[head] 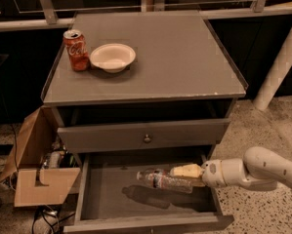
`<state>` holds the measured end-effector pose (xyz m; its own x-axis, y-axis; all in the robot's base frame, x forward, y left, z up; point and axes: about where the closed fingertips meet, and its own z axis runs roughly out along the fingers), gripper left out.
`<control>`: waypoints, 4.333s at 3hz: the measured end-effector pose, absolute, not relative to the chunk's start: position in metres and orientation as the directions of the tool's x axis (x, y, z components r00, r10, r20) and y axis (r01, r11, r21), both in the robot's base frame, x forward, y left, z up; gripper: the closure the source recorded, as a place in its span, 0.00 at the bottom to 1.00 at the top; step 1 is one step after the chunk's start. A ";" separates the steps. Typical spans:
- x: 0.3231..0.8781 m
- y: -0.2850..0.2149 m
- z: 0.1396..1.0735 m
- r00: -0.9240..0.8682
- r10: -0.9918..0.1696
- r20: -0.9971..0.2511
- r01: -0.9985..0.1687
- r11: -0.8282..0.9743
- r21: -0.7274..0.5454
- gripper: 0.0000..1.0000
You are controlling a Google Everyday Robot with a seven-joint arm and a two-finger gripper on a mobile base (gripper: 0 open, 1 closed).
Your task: Place water bottle into middle drawer
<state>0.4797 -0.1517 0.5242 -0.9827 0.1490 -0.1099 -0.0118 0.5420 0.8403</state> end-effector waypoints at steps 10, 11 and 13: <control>0.518 -0.118 0.433 -0.976 0.205 -0.066 0.068 0.583 0.809 1.00; 0.515 -0.118 0.428 -0.976 0.208 -0.057 0.078 0.586 0.807 1.00; 0.499 -0.122 0.403 -0.972 0.235 -0.003 0.136 0.572 0.809 1.00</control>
Offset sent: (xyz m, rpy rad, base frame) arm -0.0057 0.0119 -0.0361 0.0591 0.0886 -0.0078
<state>0.4986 -0.1224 0.4028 -0.9719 0.2353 -0.0027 0.1363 0.5723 0.8086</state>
